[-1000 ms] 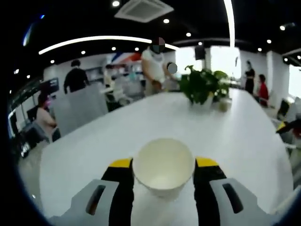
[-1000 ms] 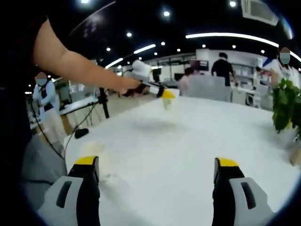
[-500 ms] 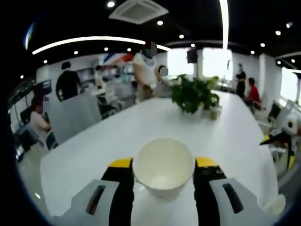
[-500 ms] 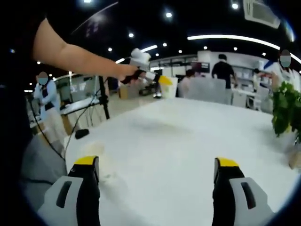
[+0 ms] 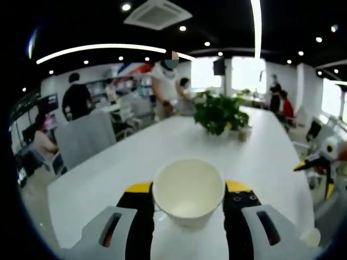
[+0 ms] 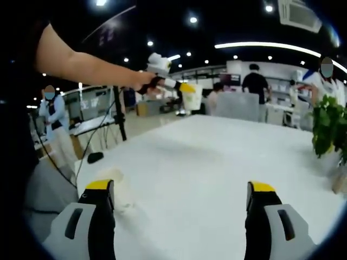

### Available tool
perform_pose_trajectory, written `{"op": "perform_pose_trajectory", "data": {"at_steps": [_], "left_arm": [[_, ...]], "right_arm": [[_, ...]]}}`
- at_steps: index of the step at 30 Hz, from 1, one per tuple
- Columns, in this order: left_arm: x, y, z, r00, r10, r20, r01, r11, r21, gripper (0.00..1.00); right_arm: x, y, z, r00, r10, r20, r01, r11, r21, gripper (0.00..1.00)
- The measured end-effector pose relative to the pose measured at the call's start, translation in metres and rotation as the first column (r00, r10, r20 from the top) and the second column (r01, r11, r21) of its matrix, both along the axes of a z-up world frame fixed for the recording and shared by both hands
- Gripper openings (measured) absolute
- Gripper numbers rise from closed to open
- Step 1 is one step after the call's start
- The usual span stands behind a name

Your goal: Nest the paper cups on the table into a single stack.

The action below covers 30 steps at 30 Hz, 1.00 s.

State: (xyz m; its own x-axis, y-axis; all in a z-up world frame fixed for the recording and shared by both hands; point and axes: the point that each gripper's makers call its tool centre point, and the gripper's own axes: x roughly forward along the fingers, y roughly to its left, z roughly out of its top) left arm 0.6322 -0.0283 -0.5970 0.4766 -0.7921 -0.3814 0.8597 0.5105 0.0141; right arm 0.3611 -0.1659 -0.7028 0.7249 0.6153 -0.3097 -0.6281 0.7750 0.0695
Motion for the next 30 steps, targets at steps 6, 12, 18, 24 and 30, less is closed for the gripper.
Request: {"op": "perform_pose_trajectory", "data": {"at_steps": [6,12,18,24,30], "left_arm": [[-0.013,-0.001,0.006,1.000,-0.017,0.007,0.016,1.000,0.003,0.47],[-0.030,-0.003,0.005,0.999,-0.043,0.010,0.043,0.999,0.015,0.47],[-0.047,-0.005,0.009,0.998,-0.062,0.016,0.061,0.998,0.020,0.47],[-0.066,-0.004,0.008,0.997,-0.070,0.022,0.070,0.997,0.013,0.47],[-0.084,-0.003,0.007,0.996,-0.083,0.030,0.083,0.997,0.010,0.47]], "right_arm": [[-0.002,0.002,0.001,1.000,0.006,0.003,-0.006,1.000,-0.003,1.00],[-0.004,0.003,0.004,1.000,0.010,0.007,-0.010,1.000,-0.004,1.00],[-0.009,0.005,0.004,1.000,0.017,0.006,-0.017,1.000,-0.005,1.00],[-0.012,0.005,0.006,1.000,0.020,0.009,-0.020,1.000,-0.008,1.00],[-0.016,0.005,0.011,1.000,0.016,0.018,-0.016,1.000,0.000,1.00]]}}
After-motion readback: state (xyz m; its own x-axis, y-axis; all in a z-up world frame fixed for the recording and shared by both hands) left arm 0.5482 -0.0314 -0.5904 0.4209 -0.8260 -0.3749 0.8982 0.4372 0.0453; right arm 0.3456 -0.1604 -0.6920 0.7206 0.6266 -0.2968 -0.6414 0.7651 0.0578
